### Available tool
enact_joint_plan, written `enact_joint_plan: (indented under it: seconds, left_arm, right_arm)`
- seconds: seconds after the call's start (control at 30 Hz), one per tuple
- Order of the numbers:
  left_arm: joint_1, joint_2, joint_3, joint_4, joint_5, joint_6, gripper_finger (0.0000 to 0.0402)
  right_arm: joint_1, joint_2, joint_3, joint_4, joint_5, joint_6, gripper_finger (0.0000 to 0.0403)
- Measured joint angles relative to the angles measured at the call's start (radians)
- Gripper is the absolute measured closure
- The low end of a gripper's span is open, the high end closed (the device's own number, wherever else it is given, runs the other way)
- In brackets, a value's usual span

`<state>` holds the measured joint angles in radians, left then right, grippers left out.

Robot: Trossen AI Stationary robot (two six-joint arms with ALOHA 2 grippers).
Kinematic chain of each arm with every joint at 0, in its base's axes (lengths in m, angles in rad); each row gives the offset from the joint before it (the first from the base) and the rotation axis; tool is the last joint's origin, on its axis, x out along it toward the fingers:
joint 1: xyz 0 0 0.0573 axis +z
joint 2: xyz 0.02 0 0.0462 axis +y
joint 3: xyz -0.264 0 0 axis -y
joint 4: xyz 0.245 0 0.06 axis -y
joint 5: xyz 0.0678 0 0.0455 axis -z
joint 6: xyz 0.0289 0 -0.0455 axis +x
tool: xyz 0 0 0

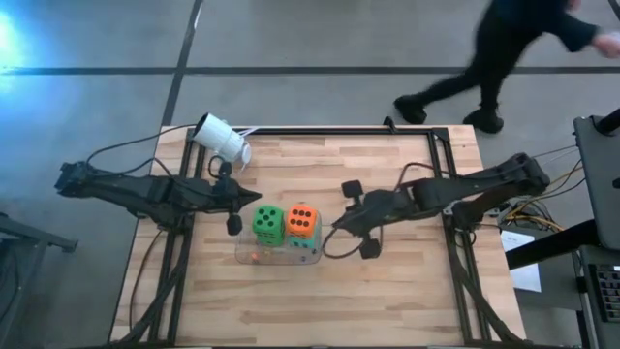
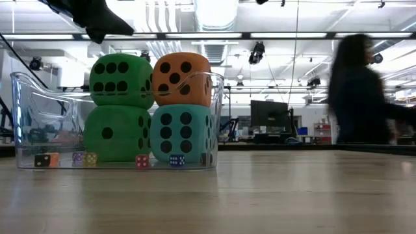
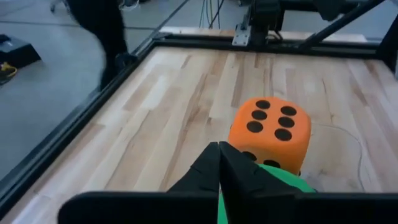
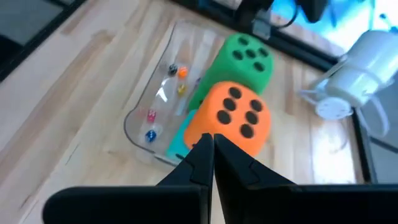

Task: Pick & Place Dice
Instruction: Return to Home Position

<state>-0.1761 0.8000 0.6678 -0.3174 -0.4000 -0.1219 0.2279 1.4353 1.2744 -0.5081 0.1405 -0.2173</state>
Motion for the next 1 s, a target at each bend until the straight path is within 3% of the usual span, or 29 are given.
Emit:
enact_joint_plan:
  seconds: [0.3, 0.53, 0.7, 1.0]
  left_arm:
    - [-0.005, -0.160, -0.007, -0.024, 0.000, 0.062, 0.0399]
    - [-0.008, -0.301, -0.086, -0.010, 0.010, 0.129, 0.0400]
    - [-0.008, -0.444, -0.161, 0.085, 0.034, 0.161, 0.0400]
    - [-0.008, -0.685, -0.244, 0.082, 0.064, 0.169, 0.0401]
  right_arm:
    - [0.001, -0.218, -0.208, 0.194, 0.001, 0.007, 0.0394]
    - [-0.009, -0.453, -0.414, 0.352, 0.002, 0.038, 0.0394]
    - [-0.023, -0.641, -0.524, 0.396, 0.021, 0.099, 0.0394]
    - [-0.023, -0.923, -0.681, 0.440, 0.020, 0.109, 0.0394]
